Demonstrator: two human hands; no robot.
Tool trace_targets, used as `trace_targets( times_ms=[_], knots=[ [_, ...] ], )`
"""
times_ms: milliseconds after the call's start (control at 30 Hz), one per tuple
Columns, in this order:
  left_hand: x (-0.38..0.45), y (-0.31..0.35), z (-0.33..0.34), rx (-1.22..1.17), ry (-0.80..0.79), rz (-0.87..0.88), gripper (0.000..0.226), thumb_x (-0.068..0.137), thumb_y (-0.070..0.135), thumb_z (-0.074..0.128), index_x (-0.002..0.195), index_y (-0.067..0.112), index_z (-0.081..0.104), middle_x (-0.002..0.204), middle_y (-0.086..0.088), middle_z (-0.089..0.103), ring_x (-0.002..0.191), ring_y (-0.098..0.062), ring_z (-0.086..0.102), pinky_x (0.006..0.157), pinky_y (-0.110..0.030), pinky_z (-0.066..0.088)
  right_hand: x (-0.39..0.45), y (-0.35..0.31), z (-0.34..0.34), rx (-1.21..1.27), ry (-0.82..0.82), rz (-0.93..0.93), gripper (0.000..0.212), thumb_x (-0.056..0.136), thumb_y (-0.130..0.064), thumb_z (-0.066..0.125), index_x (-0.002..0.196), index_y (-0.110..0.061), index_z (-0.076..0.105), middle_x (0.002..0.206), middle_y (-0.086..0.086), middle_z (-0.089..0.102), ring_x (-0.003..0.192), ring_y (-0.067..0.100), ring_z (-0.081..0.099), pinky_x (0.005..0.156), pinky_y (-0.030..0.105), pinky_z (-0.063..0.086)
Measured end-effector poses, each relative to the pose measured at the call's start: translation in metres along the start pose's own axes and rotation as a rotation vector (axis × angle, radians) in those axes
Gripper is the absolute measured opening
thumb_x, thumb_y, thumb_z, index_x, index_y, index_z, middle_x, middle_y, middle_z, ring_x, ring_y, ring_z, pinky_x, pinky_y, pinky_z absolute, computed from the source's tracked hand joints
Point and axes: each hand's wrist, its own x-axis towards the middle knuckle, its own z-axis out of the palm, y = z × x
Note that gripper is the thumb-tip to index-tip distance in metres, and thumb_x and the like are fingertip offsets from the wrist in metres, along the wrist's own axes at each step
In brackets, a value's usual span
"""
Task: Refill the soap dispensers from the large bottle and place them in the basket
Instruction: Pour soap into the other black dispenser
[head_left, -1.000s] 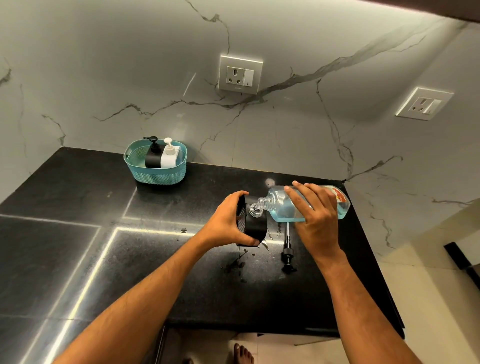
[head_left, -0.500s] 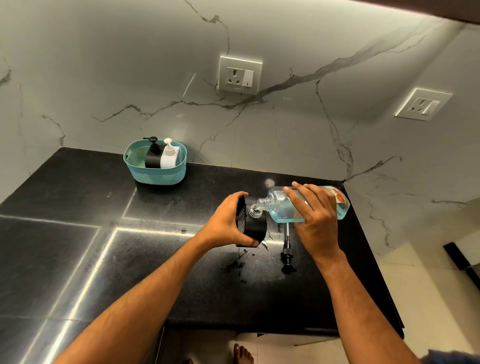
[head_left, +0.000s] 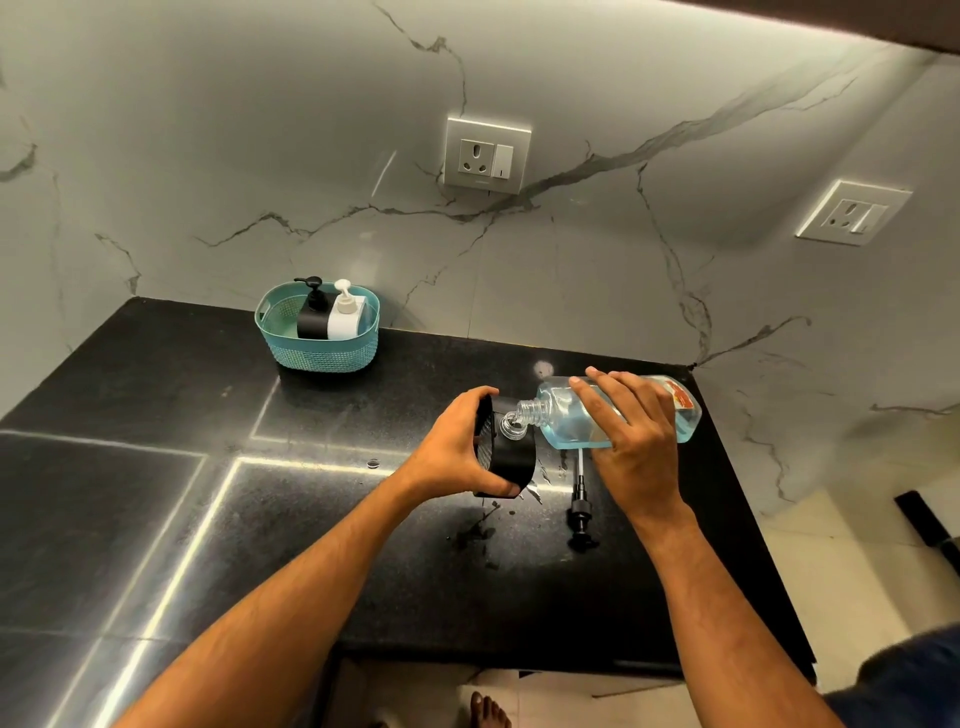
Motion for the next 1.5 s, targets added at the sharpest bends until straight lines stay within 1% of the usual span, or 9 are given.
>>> trace_targets(
  times_ms=[133,333,633,800,967,1133,1200,1300,1500],
  knots=[
    [-0.003,0.0,-0.002,0.002,0.002,-0.004,0.119,0.052,0.038,0.101,0.151,0.028,0.035,0.144,0.009,0.046,0.13,-0.011,0.05,0.099,-0.014,0.044,0.0,0.0,0.002,0.006,-0.01,0.0,0.075,0.071,-0.015,0.091,0.141,-0.015,0.062,0.142,0.011,0.062,0.131,0.034,0.056,0.108,0.051,0.043],
    [-0.005,0.0,-0.004,0.003,0.008,-0.013,0.121,0.052,0.038,0.101,0.152,0.026,0.034,0.144,0.009,0.046,0.13,-0.011,0.051,0.106,-0.025,0.049,0.002,-0.002,0.004,0.011,-0.012,-0.004,0.072,0.072,-0.018,0.09,0.139,-0.014,0.064,0.141,0.011,0.063,0.13,0.035,0.057,0.108,0.051,0.043],
    [-0.002,-0.001,-0.007,0.005,0.024,-0.022,0.117,0.055,0.033,0.102,0.151,0.027,0.035,0.144,0.01,0.046,0.129,-0.008,0.05,0.093,-0.009,0.044,0.007,-0.003,0.006,0.012,-0.013,-0.011,0.075,0.069,-0.014,0.092,0.139,-0.013,0.063,0.141,0.012,0.063,0.13,0.036,0.057,0.106,0.053,0.044],
    [-0.001,-0.002,-0.008,0.005,0.025,-0.022,0.117,0.054,0.034,0.101,0.15,0.029,0.035,0.143,0.01,0.046,0.13,-0.01,0.05,0.097,-0.013,0.044,0.008,-0.002,0.007,0.011,-0.016,-0.018,0.074,0.071,-0.014,0.09,0.14,-0.013,0.063,0.141,0.012,0.063,0.129,0.036,0.057,0.106,0.053,0.044],
    [-0.001,-0.003,-0.008,0.008,0.028,-0.026,0.117,0.054,0.032,0.102,0.15,0.029,0.035,0.143,0.01,0.046,0.129,-0.009,0.05,0.094,-0.01,0.043,0.009,-0.002,0.008,0.001,-0.017,-0.019,0.076,0.069,-0.014,0.092,0.139,-0.013,0.064,0.141,0.012,0.063,0.129,0.035,0.057,0.107,0.052,0.043],
    [0.0,-0.003,-0.008,0.015,0.022,-0.024,0.119,0.053,0.035,0.101,0.151,0.028,0.034,0.144,0.01,0.046,0.131,-0.012,0.05,0.103,-0.02,0.047,0.01,-0.003,0.008,0.003,-0.014,-0.026,0.075,0.068,-0.013,0.092,0.138,-0.013,0.064,0.14,0.012,0.064,0.128,0.036,0.058,0.105,0.053,0.044],
    [0.0,-0.005,-0.008,0.015,0.023,-0.024,0.119,0.054,0.035,0.102,0.151,0.028,0.034,0.144,0.01,0.045,0.13,-0.01,0.05,0.102,-0.018,0.047,0.01,-0.003,0.008,0.002,-0.017,-0.026,0.076,0.069,-0.013,0.092,0.139,-0.013,0.064,0.14,0.012,0.063,0.129,0.036,0.058,0.105,0.053,0.045],
    [0.0,-0.005,-0.008,0.018,0.023,-0.027,0.119,0.055,0.034,0.102,0.152,0.027,0.033,0.144,0.011,0.045,0.129,-0.007,0.048,0.094,-0.009,0.042,0.009,-0.001,0.009,0.002,-0.023,-0.028,0.076,0.07,-0.013,0.092,0.14,-0.014,0.063,0.141,0.012,0.063,0.129,0.036,0.057,0.105,0.053,0.044],
    [0.001,-0.005,-0.007,0.015,0.02,-0.028,0.121,0.054,0.036,0.101,0.153,0.027,0.033,0.145,0.01,0.044,0.131,-0.009,0.048,0.101,-0.017,0.043,0.009,-0.001,0.009,-0.001,-0.022,-0.03,0.078,0.068,-0.014,0.094,0.139,-0.014,0.063,0.141,0.012,0.063,0.129,0.035,0.057,0.105,0.052,0.044]
  ],
)
